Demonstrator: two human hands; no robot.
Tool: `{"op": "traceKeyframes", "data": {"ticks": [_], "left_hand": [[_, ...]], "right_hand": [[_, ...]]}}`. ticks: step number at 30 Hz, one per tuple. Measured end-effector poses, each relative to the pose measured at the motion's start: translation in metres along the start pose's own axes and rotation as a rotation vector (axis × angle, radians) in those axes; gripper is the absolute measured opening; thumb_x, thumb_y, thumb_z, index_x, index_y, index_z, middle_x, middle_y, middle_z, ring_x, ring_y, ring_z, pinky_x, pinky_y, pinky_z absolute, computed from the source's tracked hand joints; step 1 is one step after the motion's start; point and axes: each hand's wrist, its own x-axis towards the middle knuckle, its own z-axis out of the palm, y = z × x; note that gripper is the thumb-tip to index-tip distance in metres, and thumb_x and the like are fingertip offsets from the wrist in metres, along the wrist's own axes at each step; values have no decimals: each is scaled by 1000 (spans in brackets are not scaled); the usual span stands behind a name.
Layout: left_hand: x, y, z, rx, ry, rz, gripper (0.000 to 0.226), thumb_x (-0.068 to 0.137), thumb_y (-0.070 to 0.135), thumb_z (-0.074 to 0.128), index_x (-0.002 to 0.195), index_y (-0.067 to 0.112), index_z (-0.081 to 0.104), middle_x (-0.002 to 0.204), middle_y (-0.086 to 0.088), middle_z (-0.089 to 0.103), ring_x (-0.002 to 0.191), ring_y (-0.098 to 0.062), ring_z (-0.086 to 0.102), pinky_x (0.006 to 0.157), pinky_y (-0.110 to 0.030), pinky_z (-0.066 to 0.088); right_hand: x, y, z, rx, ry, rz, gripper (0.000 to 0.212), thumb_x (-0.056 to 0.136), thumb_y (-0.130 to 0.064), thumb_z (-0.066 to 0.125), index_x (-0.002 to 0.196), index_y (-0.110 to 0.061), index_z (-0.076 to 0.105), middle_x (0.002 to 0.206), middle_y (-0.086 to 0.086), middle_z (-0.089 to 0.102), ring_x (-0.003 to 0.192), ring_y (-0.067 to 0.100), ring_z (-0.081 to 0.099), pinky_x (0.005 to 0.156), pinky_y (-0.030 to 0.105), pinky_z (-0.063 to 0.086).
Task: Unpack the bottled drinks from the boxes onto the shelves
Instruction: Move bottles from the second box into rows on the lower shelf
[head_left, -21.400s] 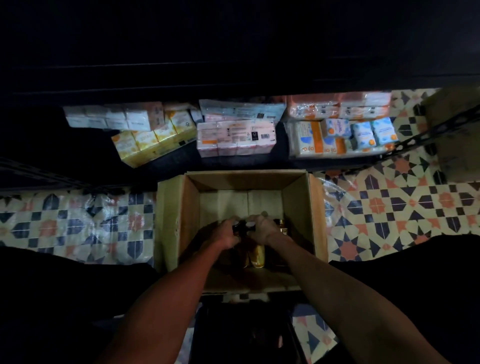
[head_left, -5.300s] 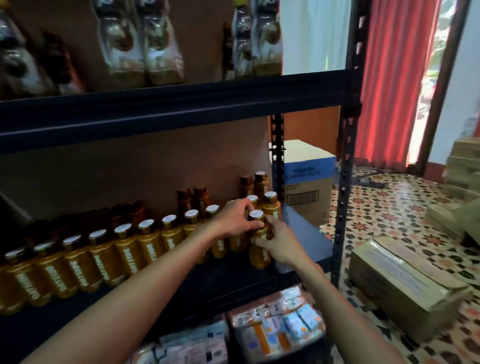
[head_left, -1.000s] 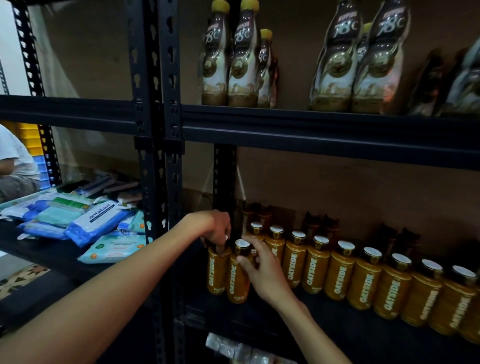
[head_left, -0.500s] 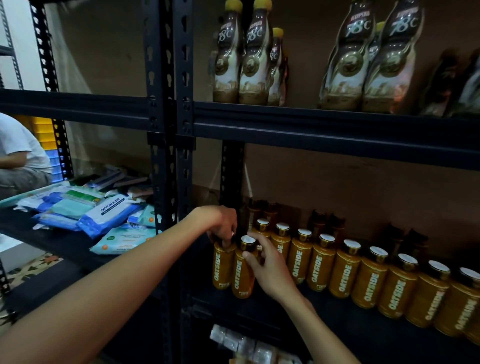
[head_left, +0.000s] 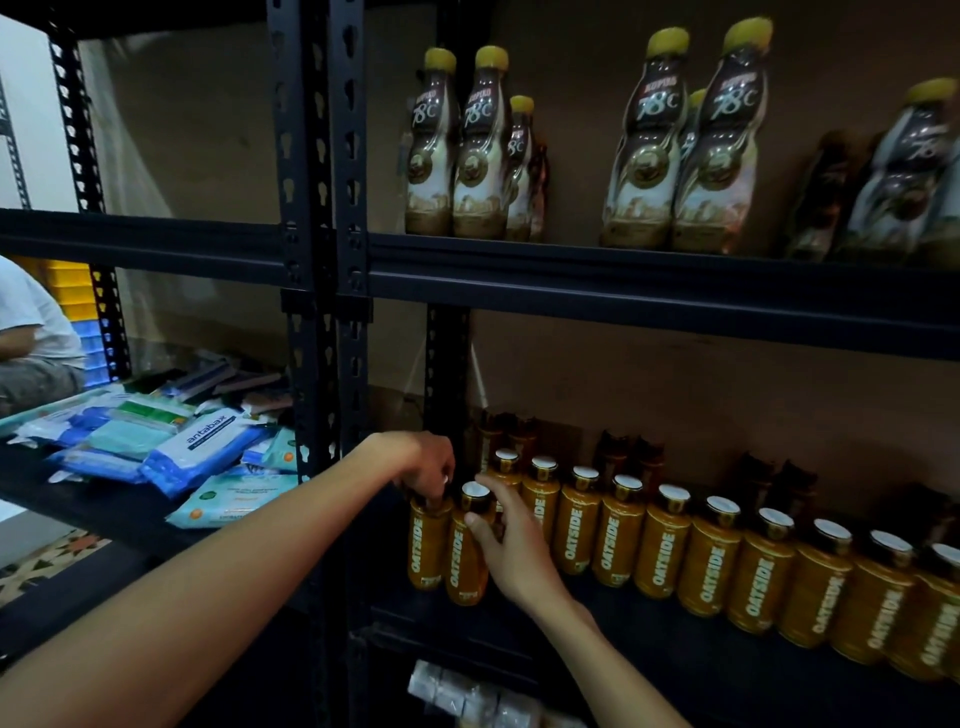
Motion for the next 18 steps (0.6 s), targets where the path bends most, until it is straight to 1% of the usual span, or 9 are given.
{"op": "traceKeyframes", "data": {"ticks": [3,6,8,10,13,14,16,17,18], "left_hand": [[-6,-1,-6,-7,-6,12,59,86,27,71,140,20,49,131,-4,56,110,-24,62,89,-37,58],[-9,2,-21,-48,84,42,69,86,29,72,147,20,41,136,-4,54,113,-23,59,90,-34,56],[-6,9,-30,-78,151,72,62,88,27,69,145,21,45,134,-4,55,115,-22,58,92,-33,52],[1,19,-33,-130,198,101,47,91,27,66,136,20,55,131,-4,60,111,-20,60,89,-31,51],[17,37,-28,-190,234,118,39,92,30,67,128,18,61,126,-4,63,112,-20,61,88,-28,49],[23,43,-24,-195,233,115,41,92,31,68,129,18,59,127,-4,62,114,-21,61,88,-28,48],[37,51,-16,-194,213,95,50,90,34,70,135,19,54,132,-4,59,120,-23,58,92,-31,47],[43,53,-12,-191,197,86,55,90,36,71,138,19,51,135,-4,57,123,-24,56,94,-33,46],[49,54,-8,-191,181,78,60,88,38,72,140,20,50,137,-5,56,124,-25,55,96,-34,46]], "right_hand": [[-2,-4,-4,17,-28,-1,54,99,-45,58,149,-46,38,156,-15,36,144,6,33,118,35,34],[3,-13,-19,24,10,-27,56,98,-51,56,150,-44,37,150,-19,38,137,2,38,112,29,38],[12,-22,-36,-40,74,-32,53,98,-50,56,148,-41,40,142,-19,40,128,2,44,103,26,41],[26,-26,-54,-141,111,1,48,99,-43,59,145,-37,46,134,-17,42,121,3,48,98,25,44],[52,-24,-82,-390,53,117,46,96,-40,65,139,-27,54,133,-4,55,124,16,55,103,34,48],[60,-23,-89,-476,2,169,44,93,-40,67,133,-25,57,129,1,61,117,21,63,100,37,52],[71,-25,-98,-564,-128,270,30,92,-34,69,118,-21,60,112,4,68,87,20,74,81,38,62],[76,-26,-100,-578,-200,311,24,94,-28,69,114,-20,59,107,4,69,76,18,75,73,36,64],[79,-27,-101,-587,-267,342,23,95,-22,68,115,-20,57,106,4,68,71,17,76,69,35,64]]}}
